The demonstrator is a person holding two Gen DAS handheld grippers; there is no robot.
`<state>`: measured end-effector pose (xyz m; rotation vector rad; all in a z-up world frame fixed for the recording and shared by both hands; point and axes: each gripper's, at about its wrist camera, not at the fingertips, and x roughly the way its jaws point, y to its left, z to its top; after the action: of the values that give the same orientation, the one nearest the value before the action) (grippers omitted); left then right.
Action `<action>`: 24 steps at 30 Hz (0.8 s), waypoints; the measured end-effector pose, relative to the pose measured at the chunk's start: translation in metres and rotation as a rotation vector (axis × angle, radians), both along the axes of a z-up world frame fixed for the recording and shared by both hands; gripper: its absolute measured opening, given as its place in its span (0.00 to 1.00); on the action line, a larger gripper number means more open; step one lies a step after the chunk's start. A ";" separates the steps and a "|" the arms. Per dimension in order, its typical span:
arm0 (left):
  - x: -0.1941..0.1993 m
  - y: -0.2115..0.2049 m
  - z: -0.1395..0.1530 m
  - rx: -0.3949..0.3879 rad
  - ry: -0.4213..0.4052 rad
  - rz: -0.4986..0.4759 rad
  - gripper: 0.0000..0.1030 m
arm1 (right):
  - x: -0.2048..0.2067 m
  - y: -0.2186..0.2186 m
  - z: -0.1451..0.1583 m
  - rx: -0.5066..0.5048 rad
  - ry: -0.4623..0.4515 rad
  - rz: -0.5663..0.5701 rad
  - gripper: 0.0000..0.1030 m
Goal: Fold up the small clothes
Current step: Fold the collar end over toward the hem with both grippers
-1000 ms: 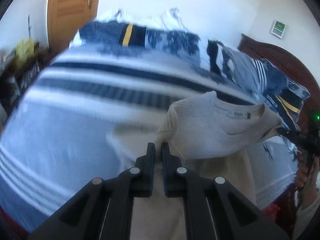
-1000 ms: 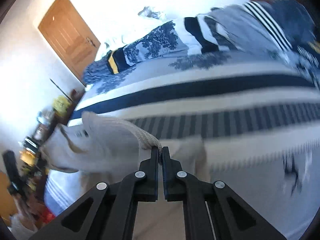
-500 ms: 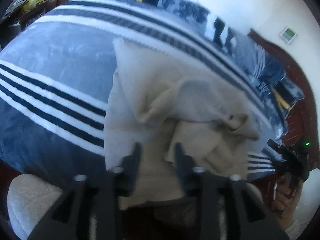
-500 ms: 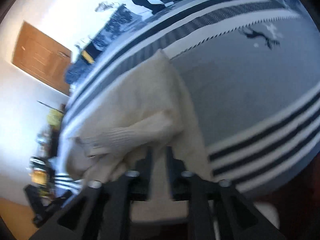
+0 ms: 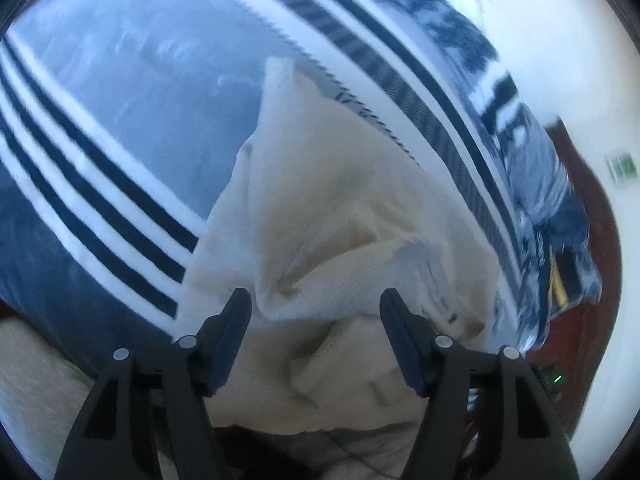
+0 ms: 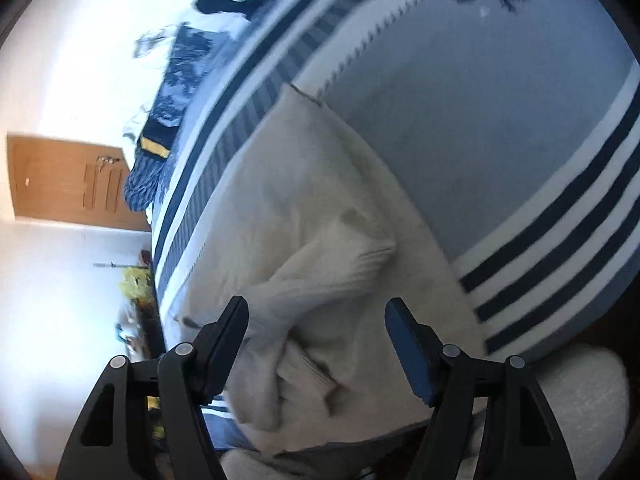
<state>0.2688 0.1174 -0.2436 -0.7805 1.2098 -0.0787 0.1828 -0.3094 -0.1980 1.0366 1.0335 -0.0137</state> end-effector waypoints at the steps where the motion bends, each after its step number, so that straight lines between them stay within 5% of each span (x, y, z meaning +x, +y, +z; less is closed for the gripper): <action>1: -0.001 0.004 -0.005 -0.021 0.011 0.027 0.64 | 0.004 -0.001 -0.003 0.015 0.007 -0.009 0.74; 6: 0.003 0.005 -0.018 -0.032 0.048 0.061 0.65 | 0.020 -0.007 -0.024 0.039 0.094 -0.055 0.74; 13: 0.002 0.016 -0.017 -0.089 0.033 0.121 0.65 | 0.023 0.016 -0.018 0.015 0.043 0.068 0.72; 19: 0.014 0.014 -0.031 -0.118 0.155 0.168 0.65 | 0.030 0.022 -0.018 0.043 0.021 0.086 0.53; 23: 0.007 -0.001 -0.042 -0.121 0.189 0.112 0.64 | 0.026 0.027 -0.019 -0.009 0.034 0.118 0.20; 24: 0.003 -0.004 -0.045 -0.116 0.189 0.091 0.64 | 0.024 0.027 -0.018 -0.020 0.033 0.125 0.19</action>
<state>0.2719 0.1129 -0.2885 -0.9598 1.3554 -0.0004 0.2065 -0.2827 -0.2165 0.9550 1.1247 0.0611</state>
